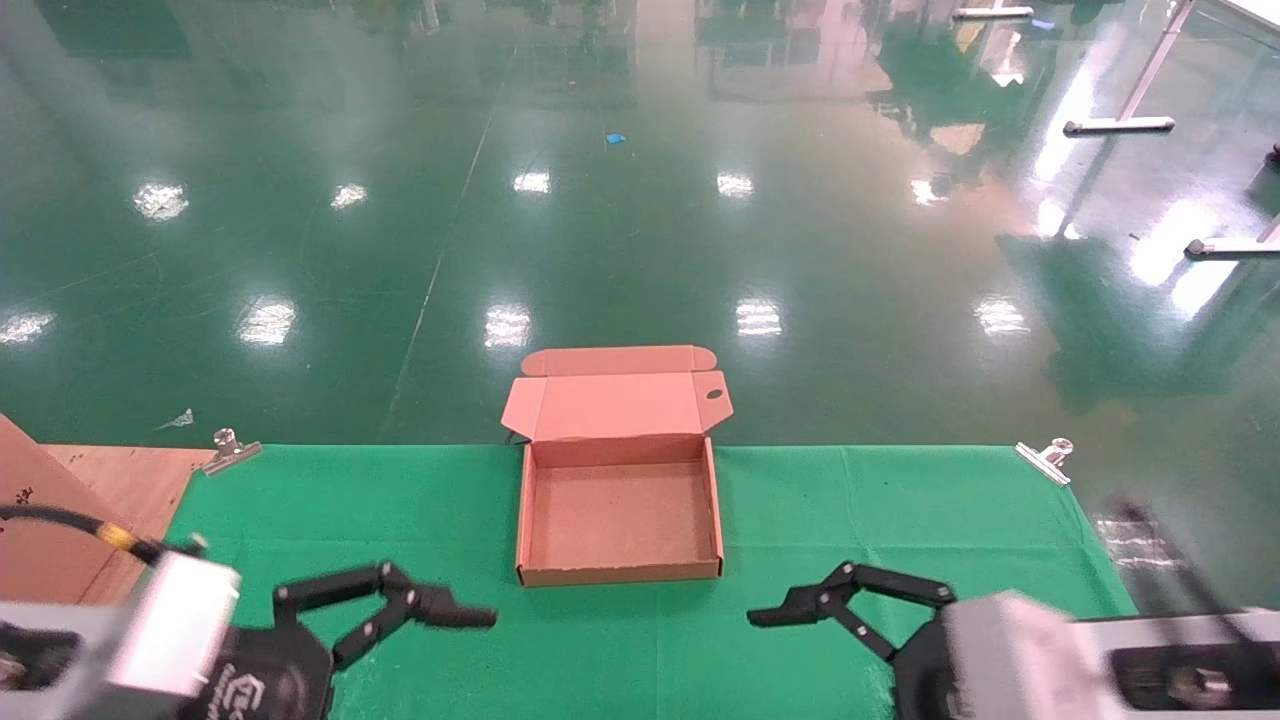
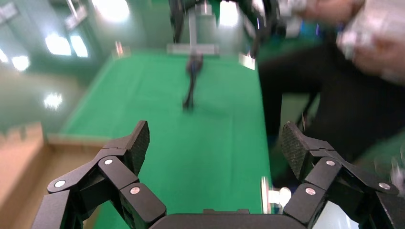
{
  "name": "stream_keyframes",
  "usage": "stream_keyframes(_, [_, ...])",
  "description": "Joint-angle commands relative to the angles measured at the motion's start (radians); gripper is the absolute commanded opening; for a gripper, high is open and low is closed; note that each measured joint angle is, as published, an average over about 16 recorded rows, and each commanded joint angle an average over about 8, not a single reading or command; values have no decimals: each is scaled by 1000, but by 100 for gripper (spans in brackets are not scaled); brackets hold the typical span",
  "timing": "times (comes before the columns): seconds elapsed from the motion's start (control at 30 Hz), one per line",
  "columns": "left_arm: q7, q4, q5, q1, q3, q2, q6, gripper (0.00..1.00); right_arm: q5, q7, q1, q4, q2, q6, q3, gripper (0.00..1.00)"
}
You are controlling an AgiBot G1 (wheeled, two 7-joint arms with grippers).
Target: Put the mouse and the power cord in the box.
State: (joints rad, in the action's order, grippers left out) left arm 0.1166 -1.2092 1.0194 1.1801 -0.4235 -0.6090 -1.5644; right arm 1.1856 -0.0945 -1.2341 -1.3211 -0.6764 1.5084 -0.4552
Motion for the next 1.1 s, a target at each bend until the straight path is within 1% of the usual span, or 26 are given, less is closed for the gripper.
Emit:
stream_keyframes(0.03, [-15,21,56,17,-29,0,-7,100,88,12,-39,-3,-18,9,-37,100])
stream_keyframes(0.17, [-78,105,186,68,-102,-26,-9,100,292,48,-100,7,-67,9,-121,100])
stream_keyframes(0.3, [-145,202,319,142,-179,-68,-7,100,473,85,-141,45,-117,-4,-196,100])
stream_keyframes(0.47, [-248,348,468,234,-269,-146,-1,100,665,150,-174,138,-174,-40,-276,100])
stream_keyframes(0.57, [-314,440,554,282,-321,-200,7,100,754,193,-190,216,-209,-70,-313,100])
stream_keyframes(0.67, [-371,528,628,319,-365,-255,24,100,815,236,-203,305,-243,-106,-339,100])
stream_keyframes(0.77, [-419,609,675,339,-392,-306,51,100,855,277,-214,396,-277,-149,-356,100])
stream_keyframes(0.97, [-499,751,701,347,-409,-382,96,100,891,357,-236,564,-344,-221,-372,100])
stream_keyframes(1.1, [-540,830,715,347,-419,-417,119,100,888,410,-251,668,-383,-249,-375,100])
